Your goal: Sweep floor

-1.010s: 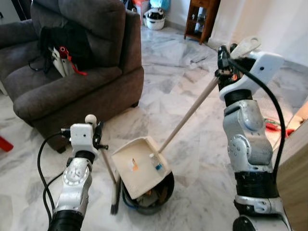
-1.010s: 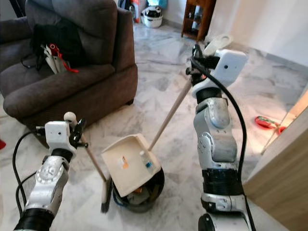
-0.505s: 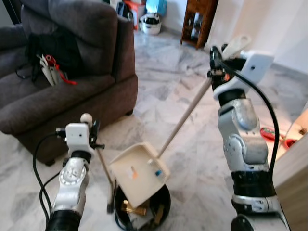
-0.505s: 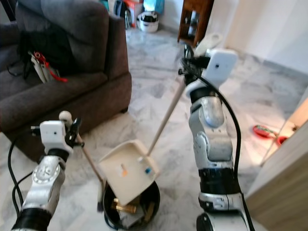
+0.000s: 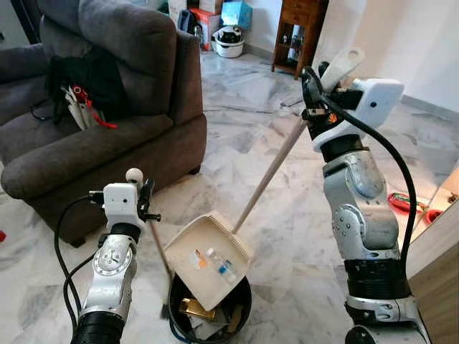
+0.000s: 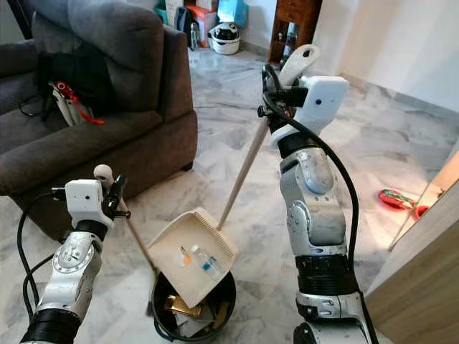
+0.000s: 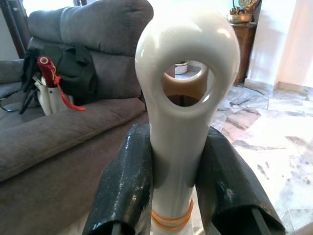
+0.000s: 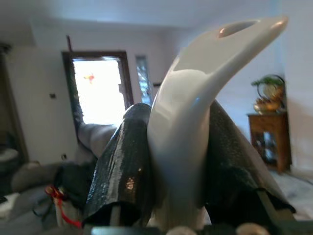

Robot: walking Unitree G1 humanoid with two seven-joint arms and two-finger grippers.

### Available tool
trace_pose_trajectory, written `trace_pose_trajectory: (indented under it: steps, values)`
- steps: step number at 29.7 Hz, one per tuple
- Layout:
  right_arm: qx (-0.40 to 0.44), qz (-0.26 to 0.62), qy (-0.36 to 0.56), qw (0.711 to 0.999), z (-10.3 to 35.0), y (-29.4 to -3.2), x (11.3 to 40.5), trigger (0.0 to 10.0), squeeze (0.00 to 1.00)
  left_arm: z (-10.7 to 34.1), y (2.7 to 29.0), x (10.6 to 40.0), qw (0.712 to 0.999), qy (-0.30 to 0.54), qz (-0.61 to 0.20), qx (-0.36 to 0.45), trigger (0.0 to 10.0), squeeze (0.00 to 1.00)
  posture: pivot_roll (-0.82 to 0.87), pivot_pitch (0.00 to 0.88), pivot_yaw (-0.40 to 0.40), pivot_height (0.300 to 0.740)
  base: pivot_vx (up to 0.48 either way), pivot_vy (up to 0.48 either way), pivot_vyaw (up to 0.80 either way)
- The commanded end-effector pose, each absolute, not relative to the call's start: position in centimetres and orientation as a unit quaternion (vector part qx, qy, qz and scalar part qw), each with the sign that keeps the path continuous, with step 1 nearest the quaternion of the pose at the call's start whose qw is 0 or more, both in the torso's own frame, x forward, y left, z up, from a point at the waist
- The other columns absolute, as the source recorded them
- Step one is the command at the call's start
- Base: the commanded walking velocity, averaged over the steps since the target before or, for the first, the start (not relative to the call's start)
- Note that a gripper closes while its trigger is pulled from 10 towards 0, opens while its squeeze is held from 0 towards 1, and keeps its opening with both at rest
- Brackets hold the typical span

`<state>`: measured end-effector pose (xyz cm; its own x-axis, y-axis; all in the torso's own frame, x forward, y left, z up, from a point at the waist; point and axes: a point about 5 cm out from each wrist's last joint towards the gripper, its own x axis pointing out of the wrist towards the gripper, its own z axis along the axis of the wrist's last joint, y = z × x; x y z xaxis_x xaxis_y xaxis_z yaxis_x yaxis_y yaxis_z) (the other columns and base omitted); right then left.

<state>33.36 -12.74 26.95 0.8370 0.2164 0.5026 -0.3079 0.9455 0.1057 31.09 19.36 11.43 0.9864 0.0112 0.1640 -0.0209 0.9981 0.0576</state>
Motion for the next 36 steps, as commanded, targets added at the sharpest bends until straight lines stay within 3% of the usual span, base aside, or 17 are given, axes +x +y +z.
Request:
trace_pose_trajectory:
  steps: [1,18,36]
  values:
    - [0.105,0.158,-0.318,0.929,29.3,-12.3,32.1,10.0,0.00,12.5,19.3,31.2,0.994,-0.109,0.005,0.032,10.0,0.00,-0.03,0.000,-0.005,0.740,0.000,0.000,0.00]
    - [0.063,0.207,-0.368,0.904,29.6,-10.0,30.2,10.0,0.00,12.4,19.3,31.2,0.994,-0.106,0.002,0.033,10.0,0.00,-0.03,0.000,-0.006,0.740,0.000,0.000,0.00]
    - [0.017,0.174,-0.323,0.930,28.2,-10.2,31.3,10.0,0.00,12.0,19.2,31.1,0.994,-0.098,-0.003,0.042,10.0,0.00,-0.04,0.000,-0.007,0.740,0.000,0.000,0.00]
